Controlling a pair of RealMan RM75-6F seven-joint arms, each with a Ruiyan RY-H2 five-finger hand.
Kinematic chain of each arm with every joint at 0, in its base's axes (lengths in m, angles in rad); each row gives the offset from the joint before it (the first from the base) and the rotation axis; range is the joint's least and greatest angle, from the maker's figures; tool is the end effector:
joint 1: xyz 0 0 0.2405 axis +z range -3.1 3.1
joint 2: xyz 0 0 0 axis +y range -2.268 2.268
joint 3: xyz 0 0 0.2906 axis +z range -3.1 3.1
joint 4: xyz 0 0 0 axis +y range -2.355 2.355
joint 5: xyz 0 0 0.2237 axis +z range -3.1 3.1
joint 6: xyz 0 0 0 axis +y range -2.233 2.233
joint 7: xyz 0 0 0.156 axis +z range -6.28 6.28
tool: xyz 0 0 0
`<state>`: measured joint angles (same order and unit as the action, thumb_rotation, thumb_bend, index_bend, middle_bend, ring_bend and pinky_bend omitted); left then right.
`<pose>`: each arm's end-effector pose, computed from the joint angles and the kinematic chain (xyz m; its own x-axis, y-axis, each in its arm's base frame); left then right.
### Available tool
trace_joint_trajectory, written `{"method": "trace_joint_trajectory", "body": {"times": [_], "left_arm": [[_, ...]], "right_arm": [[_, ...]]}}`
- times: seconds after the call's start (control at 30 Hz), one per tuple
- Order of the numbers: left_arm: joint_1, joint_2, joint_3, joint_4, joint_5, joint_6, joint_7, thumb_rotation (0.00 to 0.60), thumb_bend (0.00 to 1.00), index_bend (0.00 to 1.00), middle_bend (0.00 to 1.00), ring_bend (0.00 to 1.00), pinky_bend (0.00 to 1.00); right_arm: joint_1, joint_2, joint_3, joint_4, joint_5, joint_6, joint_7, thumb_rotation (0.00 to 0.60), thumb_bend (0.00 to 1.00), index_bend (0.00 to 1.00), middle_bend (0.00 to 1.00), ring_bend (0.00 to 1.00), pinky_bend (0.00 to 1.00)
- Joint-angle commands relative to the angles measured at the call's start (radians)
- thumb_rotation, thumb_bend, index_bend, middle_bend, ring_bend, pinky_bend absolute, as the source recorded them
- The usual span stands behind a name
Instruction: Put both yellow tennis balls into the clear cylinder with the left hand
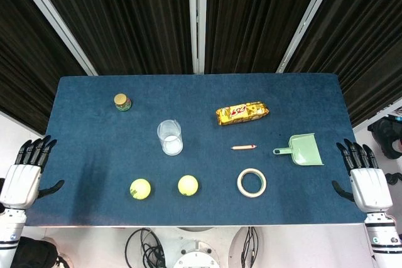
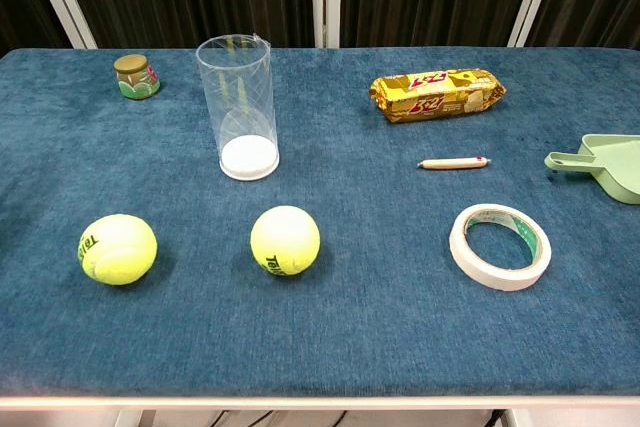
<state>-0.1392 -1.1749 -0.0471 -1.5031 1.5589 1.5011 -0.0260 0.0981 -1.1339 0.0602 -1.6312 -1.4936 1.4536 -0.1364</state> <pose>-0.3451 0.2164 0.1506 0.4218 -0.0366 0.9060 0.8993 -0.1102 -0.4231 -0.3410 -0.2031 0.1517 0.4861 -0.0187 0.8737 -0.8738 -0.0207 0.4858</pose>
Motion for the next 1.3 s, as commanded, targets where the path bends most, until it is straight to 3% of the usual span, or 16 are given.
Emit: {"method": "trace_joint_trajectory", "body": {"times": [0.03, 0.47, 0.67, 0.9, 1.3], "left_arm": [[0.000, -0.002, 0.001, 0.003, -0.001, -0.002, -0.003, 0.600, 0.14, 0.05, 0.00, 0.00, 0.00], [-0.033, 0.008, 0.045, -0.016, 0.080, -0.042, -0.032, 0.600, 0.14, 0.05, 0.00, 0.00, 0.00], [-0.081, -0.031, 0.071, 0.011, 0.196, -0.038, -0.107, 0.600, 0.15, 0.05, 0.00, 0.00, 0.00], [-0.178, -0.076, 0.101, -0.013, 0.249, -0.182, -0.085, 0.600, 0.15, 0.05, 0.00, 0.00, 0.02], [-0.276, -0.164, 0.120, -0.023, 0.245, -0.326, -0.063, 0.600, 0.15, 0.05, 0.03, 0.00, 0.09]], "right_arm": [[-0.001, 0.001, -0.001, 0.001, 0.001, 0.000, 0.000, 0.600, 0.18, 0.00, 0.00, 0.00, 0.00], [-0.002, 0.012, 0.011, 0.011, 0.007, 0.009, 0.045, 0.600, 0.18, 0.00, 0.00, 0.00, 0.00], [0.001, 0.015, 0.025, 0.017, 0.029, 0.003, 0.058, 0.600, 0.18, 0.00, 0.00, 0.00, 0.00], [-0.003, 0.025, 0.039, 0.017, 0.048, 0.012, 0.088, 0.600, 0.18, 0.00, 0.00, 0.00, 0.00], [0.004, 0.020, 0.034, 0.022, 0.057, -0.012, 0.088, 0.600, 0.18, 0.00, 0.00, 0.00, 0.00]]}}
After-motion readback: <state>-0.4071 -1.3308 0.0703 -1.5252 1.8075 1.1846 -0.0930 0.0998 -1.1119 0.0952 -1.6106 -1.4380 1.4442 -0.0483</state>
